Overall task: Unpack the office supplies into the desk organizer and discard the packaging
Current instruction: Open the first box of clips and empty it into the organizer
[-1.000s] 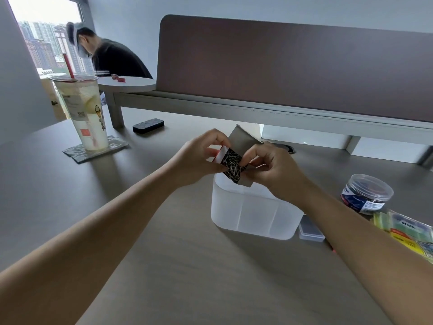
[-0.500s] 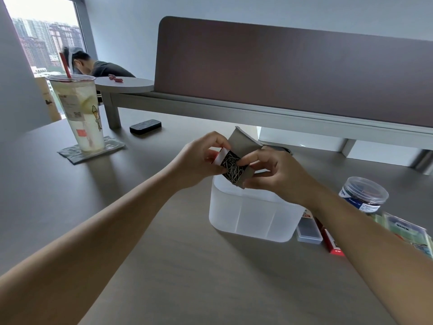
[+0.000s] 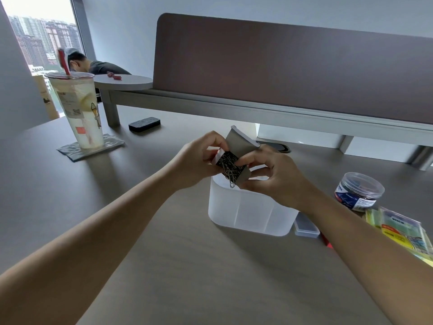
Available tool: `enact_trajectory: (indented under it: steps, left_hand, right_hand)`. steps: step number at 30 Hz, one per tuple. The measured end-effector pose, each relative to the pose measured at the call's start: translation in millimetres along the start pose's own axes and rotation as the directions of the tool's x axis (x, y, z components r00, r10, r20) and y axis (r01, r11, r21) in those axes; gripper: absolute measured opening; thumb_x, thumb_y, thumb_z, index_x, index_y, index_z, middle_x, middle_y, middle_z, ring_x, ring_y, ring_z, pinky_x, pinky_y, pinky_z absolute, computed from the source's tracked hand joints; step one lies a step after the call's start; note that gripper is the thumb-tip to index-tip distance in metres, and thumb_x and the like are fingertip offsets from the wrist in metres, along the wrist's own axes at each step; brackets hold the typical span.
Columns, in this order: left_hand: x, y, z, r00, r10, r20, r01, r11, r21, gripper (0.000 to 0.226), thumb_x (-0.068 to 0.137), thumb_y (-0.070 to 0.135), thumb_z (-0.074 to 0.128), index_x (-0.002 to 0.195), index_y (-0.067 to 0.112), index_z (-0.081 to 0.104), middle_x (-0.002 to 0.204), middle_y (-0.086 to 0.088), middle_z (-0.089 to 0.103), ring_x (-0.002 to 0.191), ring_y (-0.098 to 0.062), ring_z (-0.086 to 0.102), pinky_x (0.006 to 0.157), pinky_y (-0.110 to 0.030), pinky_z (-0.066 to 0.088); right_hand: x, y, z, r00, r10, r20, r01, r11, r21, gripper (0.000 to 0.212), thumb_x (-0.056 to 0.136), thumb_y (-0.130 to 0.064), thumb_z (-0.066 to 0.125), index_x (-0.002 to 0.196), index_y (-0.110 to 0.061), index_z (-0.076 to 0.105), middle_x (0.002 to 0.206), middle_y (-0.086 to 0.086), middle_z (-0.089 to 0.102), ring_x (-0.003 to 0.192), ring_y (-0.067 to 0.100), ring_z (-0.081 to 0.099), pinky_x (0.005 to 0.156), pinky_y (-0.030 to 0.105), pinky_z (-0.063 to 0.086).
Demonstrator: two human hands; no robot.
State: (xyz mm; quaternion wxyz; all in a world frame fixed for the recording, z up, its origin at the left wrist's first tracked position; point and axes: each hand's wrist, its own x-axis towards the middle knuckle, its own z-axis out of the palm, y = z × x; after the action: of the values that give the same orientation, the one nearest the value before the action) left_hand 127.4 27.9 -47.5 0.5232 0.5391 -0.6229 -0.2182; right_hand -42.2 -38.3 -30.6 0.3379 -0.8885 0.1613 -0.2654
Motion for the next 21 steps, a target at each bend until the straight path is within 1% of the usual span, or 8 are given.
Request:
enact_trajectory:
  steps: [6,10,13,15,19,21]
  left_hand:
    - [-0.7,0.2,-4.0,1.0,0.0,0.013,-0.001,1.0,0.024,0.041,0.072,-0.013,0.062,0.078,0.024,0.049,0.084,0.009,0.054,0.065,0.005,0.058,0.068,-0.012,0.045]
    - [-2.2,0.0,-3.9,1.0,-0.005,0.028,0.006,1.0,-0.028,0.04,0.074,-0.018,0.057,0.079,0.021,0.049,0.084,0.006,0.053,0.066,0.006,0.058,0.065,-0.01,0.044]
    - [-4.1,-1.0,-2.2,1.0,0.001,0.022,0.0,0.999,-0.047,0.04,0.074,-0.018,0.056,0.079,0.02,0.049,0.083,0.004,0.054,0.065,0.008,0.059,0.065,-0.007,0.045]
    - [-4.6,-2.0,-1.6,1.0,0.005,0.015,-0.004,0.999,-0.053,0.039,0.074,-0.018,0.057,0.08,0.02,0.049,0.083,0.004,0.055,0.066,0.007,0.059,0.066,-0.007,0.045]
    - [-4.3,-2.3,-2.3,1.0,0.007,0.01,-0.007,0.999,-0.051,0.041,0.074,-0.019,0.056,0.08,0.021,0.049,0.085,0.006,0.055,0.069,0.007,0.06,0.067,-0.008,0.045]
    - [-4.7,-1.2,-2.7,1.0,0.009,0.012,-0.008,0.999,-0.047,0.041,0.073,-0.02,0.056,0.08,0.021,0.049,0.086,0.006,0.055,0.07,0.007,0.06,0.067,-0.008,0.045]
  right_hand:
    - [-0.1,-0.8,0.9,1.0,-0.02,-0.002,0.019,1.0,-0.017,0.04,0.07,-0.006,0.072,0.084,-0.04,0.055,0.087,-0.018,0.047,0.085,0.005,0.055,0.081,0.015,0.047]
    - [-0.2,-0.5,0.8,1.0,-0.029,-0.013,0.028,0.997,-0.068,0.039,0.07,-0.008,0.072,0.087,-0.038,0.055,0.086,-0.022,0.045,0.084,0.002,0.053,0.078,0.014,0.045]
    - [-0.1,0.3,0.7,0.999,-0.032,-0.017,0.031,0.996,-0.081,0.041,0.07,-0.008,0.072,0.086,-0.041,0.054,0.086,-0.023,0.046,0.082,-0.006,0.052,0.078,0.013,0.044]
    - [-0.3,1.4,0.9,0.999,-0.034,-0.02,0.032,0.996,-0.085,0.04,0.07,-0.008,0.073,0.088,-0.039,0.055,0.086,-0.024,0.045,0.082,-0.01,0.051,0.078,0.012,0.044]
    - [-1.2,1.1,0.9,0.999,-0.029,-0.017,0.027,0.994,-0.102,0.038,0.07,-0.006,0.072,0.092,-0.034,0.056,0.088,-0.023,0.044,0.083,0.0,0.052,0.078,0.011,0.043]
    - [-1.3,1.0,1.1,0.999,-0.031,-0.019,0.029,0.994,-0.107,0.039,0.07,-0.005,0.072,0.092,-0.032,0.057,0.088,-0.022,0.043,0.083,0.001,0.052,0.078,0.01,0.043]
